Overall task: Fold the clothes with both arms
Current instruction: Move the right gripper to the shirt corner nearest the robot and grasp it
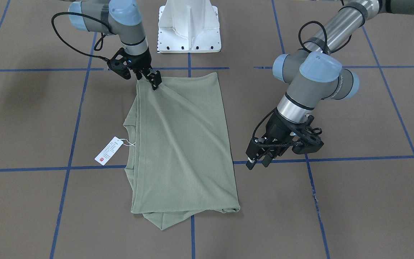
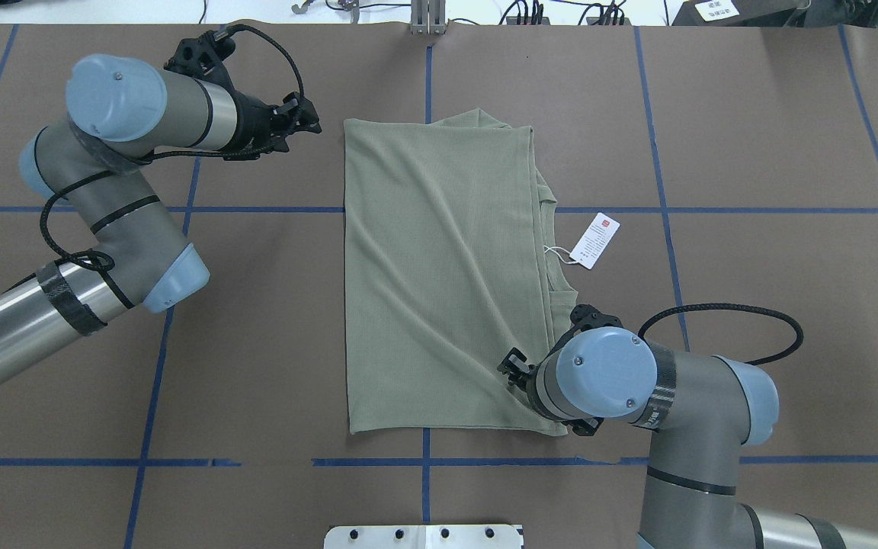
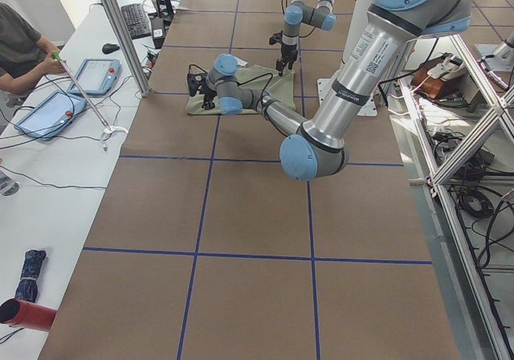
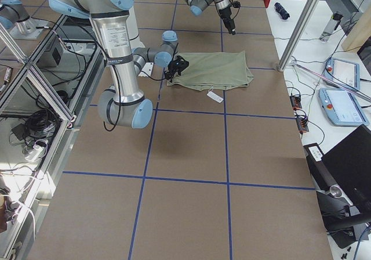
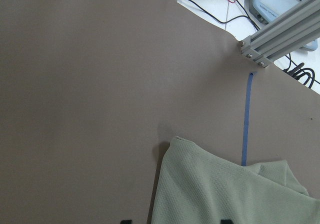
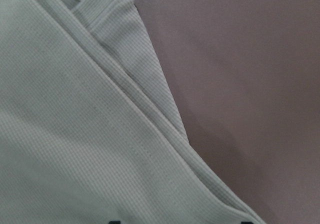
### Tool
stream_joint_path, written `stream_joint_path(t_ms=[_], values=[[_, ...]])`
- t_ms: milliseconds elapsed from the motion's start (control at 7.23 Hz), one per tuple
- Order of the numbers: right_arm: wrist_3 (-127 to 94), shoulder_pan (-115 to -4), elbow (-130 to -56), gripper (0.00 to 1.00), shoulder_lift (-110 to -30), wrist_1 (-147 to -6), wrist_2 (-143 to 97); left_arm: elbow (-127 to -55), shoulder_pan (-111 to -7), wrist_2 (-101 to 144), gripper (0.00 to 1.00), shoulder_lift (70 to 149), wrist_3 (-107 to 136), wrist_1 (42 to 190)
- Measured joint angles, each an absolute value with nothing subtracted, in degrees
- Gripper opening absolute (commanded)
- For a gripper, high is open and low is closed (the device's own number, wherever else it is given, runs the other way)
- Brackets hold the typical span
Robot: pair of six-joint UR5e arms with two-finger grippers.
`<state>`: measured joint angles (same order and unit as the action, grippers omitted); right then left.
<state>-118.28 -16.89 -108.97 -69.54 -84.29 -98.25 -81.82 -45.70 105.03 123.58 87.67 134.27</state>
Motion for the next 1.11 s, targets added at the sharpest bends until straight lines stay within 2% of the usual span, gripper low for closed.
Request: stream_joint_path(t_ms=[138, 276, 415, 553, 691, 829, 1106], values=[[-118.33, -16.83, -108.70, 0.82, -69.53, -84.29, -98.01, -81.90, -45.70, 105.03, 0.67, 123.57, 87.69, 134.09], [-118.32, -16.81, -108.45, 0.74, -69.46, -84.29, -97.92, -81.95, -45.71, 105.03, 0.67, 123.57, 87.71, 134.03], [-118.31, -16.81, -108.32, 0.61, -69.43, -84.29, -97.90, -81.98, -45.75, 105.03, 0.66, 123.57, 87.71, 134.00], [-118.32, -16.84, -108.18, 0.41, -69.43, -84.29, -97.89, -81.99, -45.78, 105.03, 0.66, 123.58, 87.71, 133.97], [-118.38, -16.86, -108.02, 0.12, -69.43, -84.33, -97.85, -82.03, -45.78, 105.03, 0.66, 123.57, 87.71, 133.72], [-118.82, -16.99, -107.81, 0.00, -69.38, -84.36, -97.83, -82.15, -45.79, 105.03, 0.66, 123.57, 87.72, 133.28], [-120.35, -17.58, -107.18, 0.00, -69.19, -84.32, -97.86, -82.46, -45.82, 105.03, 0.66, 123.52, 87.72, 132.88]])
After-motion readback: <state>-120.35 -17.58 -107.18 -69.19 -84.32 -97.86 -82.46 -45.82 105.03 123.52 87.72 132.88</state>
